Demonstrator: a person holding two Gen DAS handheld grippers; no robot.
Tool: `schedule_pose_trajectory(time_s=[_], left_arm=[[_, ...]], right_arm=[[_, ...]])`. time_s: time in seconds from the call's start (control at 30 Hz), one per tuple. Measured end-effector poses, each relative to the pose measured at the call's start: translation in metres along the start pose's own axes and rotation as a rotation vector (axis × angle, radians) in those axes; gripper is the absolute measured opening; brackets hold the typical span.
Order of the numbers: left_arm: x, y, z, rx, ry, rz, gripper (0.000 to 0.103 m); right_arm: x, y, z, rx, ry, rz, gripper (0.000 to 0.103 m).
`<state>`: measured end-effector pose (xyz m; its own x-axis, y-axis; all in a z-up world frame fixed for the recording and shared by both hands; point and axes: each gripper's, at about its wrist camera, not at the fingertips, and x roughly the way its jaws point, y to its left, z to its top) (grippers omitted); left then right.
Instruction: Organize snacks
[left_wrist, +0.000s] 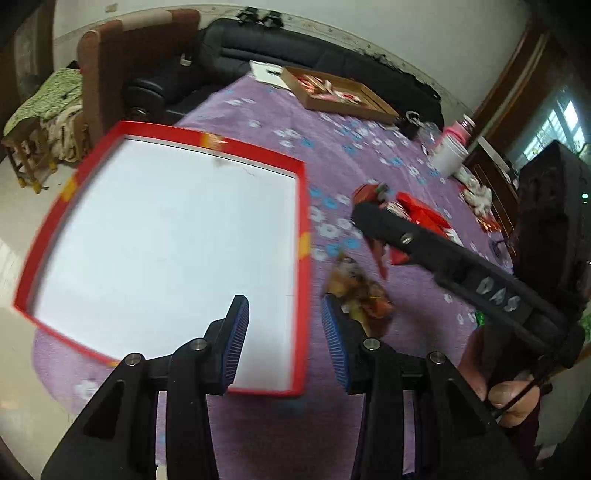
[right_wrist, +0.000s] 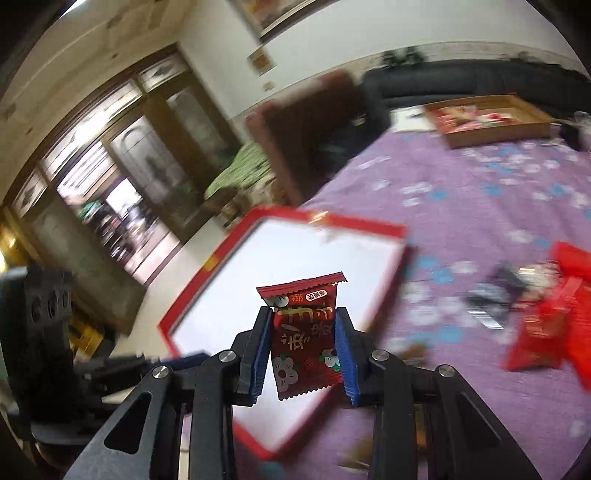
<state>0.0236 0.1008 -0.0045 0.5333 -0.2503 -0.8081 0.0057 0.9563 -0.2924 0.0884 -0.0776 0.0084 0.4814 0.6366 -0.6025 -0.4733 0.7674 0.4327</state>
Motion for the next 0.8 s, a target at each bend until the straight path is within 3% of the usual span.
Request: schedule_pose_trajectory(time_s=[0.13,0.23,0.33,0.43,0.6,0.7,0.77,0.8], left_arm=[[0.036,-0.043,0.004,0.025,0.080,0.030,0.039],[0.062,-0.051,0.004,-0.045,0.146,0.050,0.039],[0.075,-0.052,0.009,-0.113,0.164,0.080,0.058],[0.083,-0.054,0.012,-0.156,0.182,0.105,0.061],[0.108,-0.075,0.008,-0.122,0.231,0.166,0.078],[0.112,-0.088,0.005,-0.039,0.194,0.203,0.076],[0.111,-0.095,0.003,0.037,0.158,0.217,0.058],[0.110,-0.096,0.003,0.050,0.154,0.205,0.056]], right_arm=[[-0.053,-0.039,-0.001,0.037,-0.088,-0.085,0.033],[-0.087,-0.063,-0.011,0.066,-0.138,-0.112,0.033],[-0.105,-0.078,-0.019,0.085,-0.171,-0.118,0.034],[-0.109,-0.091,-0.024,0.111,-0.179,-0.100,0.033],[-0.108,-0.112,-0.033,0.155,-0.169,-0.091,0.034],[-0.108,-0.122,-0.038,0.175,-0.165,-0.097,0.034],[-0.111,-0.122,-0.040,0.176,-0.165,-0.101,0.034],[-0.112,-0.122,-0.040,0.176,-0.168,-0.106,0.034]])
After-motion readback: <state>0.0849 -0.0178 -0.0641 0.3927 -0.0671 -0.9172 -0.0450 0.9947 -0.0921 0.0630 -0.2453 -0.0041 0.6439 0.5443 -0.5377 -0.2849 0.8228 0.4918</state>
